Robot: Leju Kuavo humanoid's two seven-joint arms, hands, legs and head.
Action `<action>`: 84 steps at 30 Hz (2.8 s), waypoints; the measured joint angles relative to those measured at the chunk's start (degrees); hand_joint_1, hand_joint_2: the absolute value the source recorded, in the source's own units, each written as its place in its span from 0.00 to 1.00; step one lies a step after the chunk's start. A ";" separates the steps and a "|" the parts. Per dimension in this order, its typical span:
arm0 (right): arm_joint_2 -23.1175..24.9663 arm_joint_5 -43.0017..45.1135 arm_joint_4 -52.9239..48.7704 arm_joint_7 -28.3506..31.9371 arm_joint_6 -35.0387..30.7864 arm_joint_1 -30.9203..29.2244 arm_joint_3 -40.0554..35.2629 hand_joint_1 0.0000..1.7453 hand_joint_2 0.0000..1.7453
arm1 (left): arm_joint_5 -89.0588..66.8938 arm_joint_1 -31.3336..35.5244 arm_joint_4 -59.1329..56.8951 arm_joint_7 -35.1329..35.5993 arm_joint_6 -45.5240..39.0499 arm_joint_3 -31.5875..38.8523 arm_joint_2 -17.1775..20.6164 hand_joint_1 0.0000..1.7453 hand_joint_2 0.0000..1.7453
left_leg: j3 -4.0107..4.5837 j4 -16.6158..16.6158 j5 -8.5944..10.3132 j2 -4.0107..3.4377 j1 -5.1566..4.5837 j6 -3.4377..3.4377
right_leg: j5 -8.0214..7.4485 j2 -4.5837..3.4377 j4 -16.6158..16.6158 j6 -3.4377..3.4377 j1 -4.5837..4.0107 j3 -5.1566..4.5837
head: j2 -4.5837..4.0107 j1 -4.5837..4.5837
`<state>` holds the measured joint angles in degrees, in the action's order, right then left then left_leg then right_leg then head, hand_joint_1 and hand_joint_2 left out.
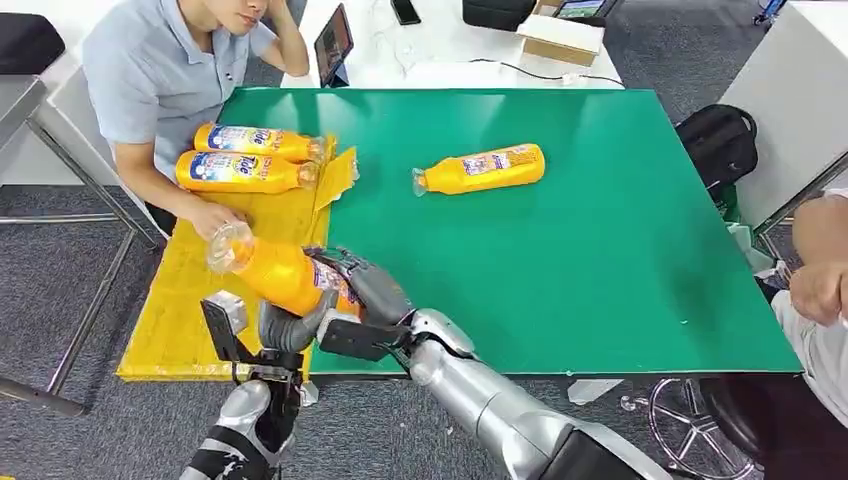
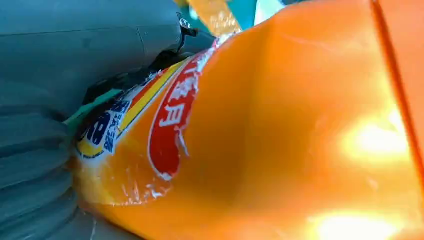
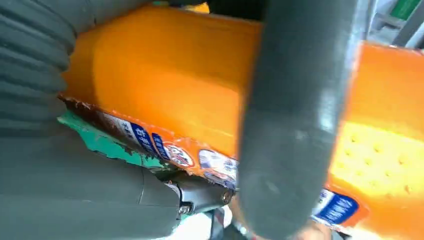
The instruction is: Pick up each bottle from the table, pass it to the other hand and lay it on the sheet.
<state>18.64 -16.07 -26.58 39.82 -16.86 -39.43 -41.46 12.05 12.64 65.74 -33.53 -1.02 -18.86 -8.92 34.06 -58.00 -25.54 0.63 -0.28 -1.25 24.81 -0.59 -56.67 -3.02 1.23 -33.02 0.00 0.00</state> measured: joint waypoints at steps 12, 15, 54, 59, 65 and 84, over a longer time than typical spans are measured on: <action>-2.75 -0.15 -5.42 -0.22 -13.52 0.76 -5.42 0.00 0.00 | 7.19 1.80 -1.73 1.59 7.18 1.35 0.24 1.00 1.00 | 0.01 0.00 0.00 0.01 0.00 0.00 | 0.00 0.00 0.00 0.00 0.00 0.01 | 0.00 0.02; -3.74 -0.58 -7.05 -0.46 -17.95 1.23 -7.06 0.00 0.00 | 7.95 2.10 -1.86 1.53 6.99 1.62 0.22 1.00 1.00 | 0.02 0.00 0.00 0.11 0.00 0.00 | 0.00 0.04 0.00 0.00 0.00 0.02 | 0.00 0.00; -10.03 -5.20 -35.13 0.24 -23.05 11.71 -0.77 0.00 0.00 | -51.88 23.62 -30.78 12.07 -35.08 2.50 11.24 1.00 1.00 | 0.12 0.00 0.12 0.23 0.12 0.16 | 0.00 0.16 -0.04 0.01 -0.07 -0.06 | 0.00 0.02; -11.10 -4.51 -37.13 0.24 -23.05 12.11 -2.49 0.00 0.00 | -57.98 28.28 -38.77 17.63 -28.69 -4.88 11.65 1.00 1.00 | 0.11 0.00 0.11 0.24 0.09 0.16 | 0.00 0.17 -0.03 0.01 -0.05 -0.05 | 0.00 0.00; -12.83 -1.46 -38.51 0.22 -23.05 13.24 -4.13 0.00 0.00 | -60.28 31.35 -42.64 21.62 -21.18 -9.36 11.10 1.00 1.00 | 0.00 0.00 0.09 0.19 0.10 0.16 | 0.00 0.15 -0.03 0.01 -0.06 0.01 | 0.00 0.02; -18.23 2.82 -38.51 0.22 -23.05 13.88 -6.71 0.00 0.00 | -69.60 32.66 -46.29 28.43 -10.54 -17.92 9.27 0.15 1.00 | -0.09 0.00 0.10 0.23 0.10 0.16 | -0.01 0.15 -0.03 0.02 -0.06 0.17 | 0.00 0.02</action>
<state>0.41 -13.25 -65.09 40.04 -39.91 -25.55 -48.17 -57.55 45.30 19.45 -5.09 -11.56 -36.79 0.35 33.97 -57.99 -25.43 0.86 -0.19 -1.08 24.80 -0.43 -56.70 -3.00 1.17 -32.85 0.00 0.02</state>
